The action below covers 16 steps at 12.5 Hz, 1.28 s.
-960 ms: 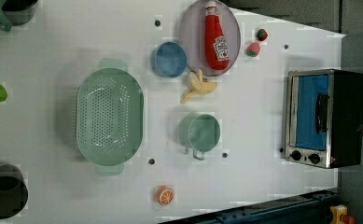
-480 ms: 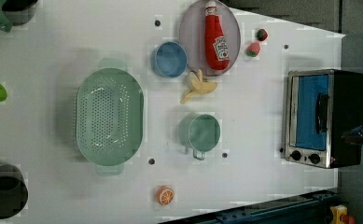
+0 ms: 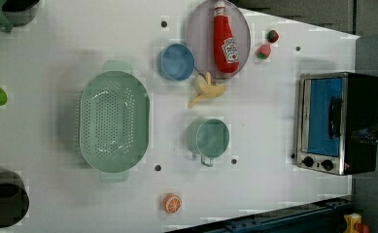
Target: Flap open oven.
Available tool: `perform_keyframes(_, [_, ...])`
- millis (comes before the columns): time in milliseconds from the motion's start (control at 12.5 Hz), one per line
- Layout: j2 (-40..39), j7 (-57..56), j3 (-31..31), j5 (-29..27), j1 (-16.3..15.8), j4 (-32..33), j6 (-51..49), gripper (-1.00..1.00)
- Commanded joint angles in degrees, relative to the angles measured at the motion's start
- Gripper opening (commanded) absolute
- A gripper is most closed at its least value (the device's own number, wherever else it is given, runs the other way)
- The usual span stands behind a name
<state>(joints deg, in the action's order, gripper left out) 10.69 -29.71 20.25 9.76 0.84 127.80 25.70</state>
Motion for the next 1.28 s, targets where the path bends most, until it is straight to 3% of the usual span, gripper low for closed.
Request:
perform_keyframes(80, [-2.77,-18.54,2.42,2.05,0.77,1.08,4.78,-0.65])
perform_keyframes(320, [-6.32,-29.61,4.46,2.04,0.79,1.15,11.54,-0.65])
perform_keyframes(640, [-11.93,-30.06,5.87,2.04,0.84,1.16,20.45,-0.65])
perform_keyframes(1280, [-19.15,-29.33,4.86,2.00,0.37,1.41,25.14,-0.65])
